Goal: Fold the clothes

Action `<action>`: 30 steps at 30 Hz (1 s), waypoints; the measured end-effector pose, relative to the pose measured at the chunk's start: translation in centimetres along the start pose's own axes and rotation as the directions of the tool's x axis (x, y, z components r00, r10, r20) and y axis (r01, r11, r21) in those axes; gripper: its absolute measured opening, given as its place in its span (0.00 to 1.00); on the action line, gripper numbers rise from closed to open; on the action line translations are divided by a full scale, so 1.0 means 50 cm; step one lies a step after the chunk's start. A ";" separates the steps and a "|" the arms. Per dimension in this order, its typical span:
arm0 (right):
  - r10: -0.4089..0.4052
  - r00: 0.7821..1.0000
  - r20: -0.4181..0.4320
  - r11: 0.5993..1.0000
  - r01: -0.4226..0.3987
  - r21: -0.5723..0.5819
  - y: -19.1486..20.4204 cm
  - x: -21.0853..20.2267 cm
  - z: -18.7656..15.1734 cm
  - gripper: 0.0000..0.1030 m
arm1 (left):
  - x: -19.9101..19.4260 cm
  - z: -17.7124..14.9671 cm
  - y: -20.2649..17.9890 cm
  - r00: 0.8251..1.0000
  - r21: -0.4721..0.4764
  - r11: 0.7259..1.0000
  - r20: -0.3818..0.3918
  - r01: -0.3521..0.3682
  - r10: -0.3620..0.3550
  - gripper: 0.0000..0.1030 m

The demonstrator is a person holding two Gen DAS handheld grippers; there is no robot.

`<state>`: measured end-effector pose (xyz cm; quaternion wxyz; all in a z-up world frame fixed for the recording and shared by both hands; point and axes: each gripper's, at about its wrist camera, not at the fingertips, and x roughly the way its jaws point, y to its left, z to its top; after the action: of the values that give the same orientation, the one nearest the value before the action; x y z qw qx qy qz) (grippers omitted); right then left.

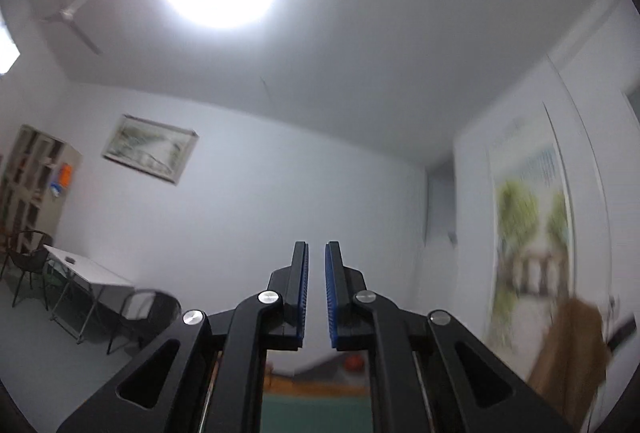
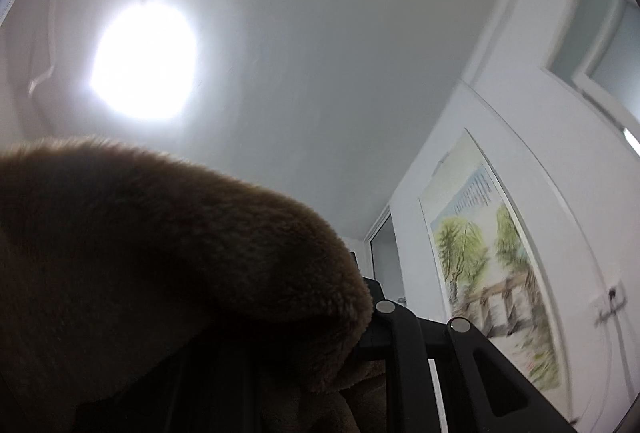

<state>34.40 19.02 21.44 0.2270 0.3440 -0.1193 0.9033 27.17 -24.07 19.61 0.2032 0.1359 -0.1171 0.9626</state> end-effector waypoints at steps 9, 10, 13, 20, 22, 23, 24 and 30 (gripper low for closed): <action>0.071 0.992 -0.102 0.987 -0.085 -0.137 0.153 0.112 0.001 0.18 | 0.067 -0.302 -0.043 0.907 0.033 0.986 -0.398 0.162 -0.135 0.18; 0.072 0.991 -0.112 0.985 -0.088 -0.151 0.173 0.126 0.003 0.18 | 0.071 -0.327 -0.056 0.895 0.023 0.984 -0.420 0.175 -0.150 0.33; 0.088 0.985 -0.149 0.977 -0.114 -0.180 0.236 0.164 0.009 0.18 | 0.059 -0.380 -0.087 0.870 0.009 0.977 -0.456 0.214 -0.187 0.74; 0.158 0.965 -0.207 0.962 -0.198 -0.186 0.360 0.217 0.023 0.18 | -0.028 -0.423 -0.129 0.875 0.049 0.965 -0.436 0.257 -0.211 0.85; 0.180 0.960 -0.214 0.960 -0.219 -0.175 0.383 0.221 0.026 0.18 | -0.027 -0.439 -0.133 0.868 0.029 0.968 -0.449 0.249 -0.210 0.86; 0.192 0.958 -0.214 0.958 -0.230 -0.170 0.392 0.220 0.027 0.18 | -0.023 -0.446 -0.135 0.864 0.017 0.969 -0.458 0.245 -0.211 0.87; 0.201 0.957 -0.209 0.957 -0.237 -0.167 0.400 0.216 0.028 0.18 | -0.021 -0.453 -0.134 0.861 0.012 0.972 -0.466 0.234 -0.202 0.87; 0.230 0.959 -0.163 0.956 -0.254 -0.145 0.396 0.188 0.029 0.18 | 0.054 -0.504 -0.122 0.777 -0.138 0.962 -0.567 0.238 -0.273 0.67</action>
<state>19.28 4.38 27.71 0.1501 0.2406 -0.2177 0.9339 21.98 -10.58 -2.08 0.3616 -0.1558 -0.0581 0.9174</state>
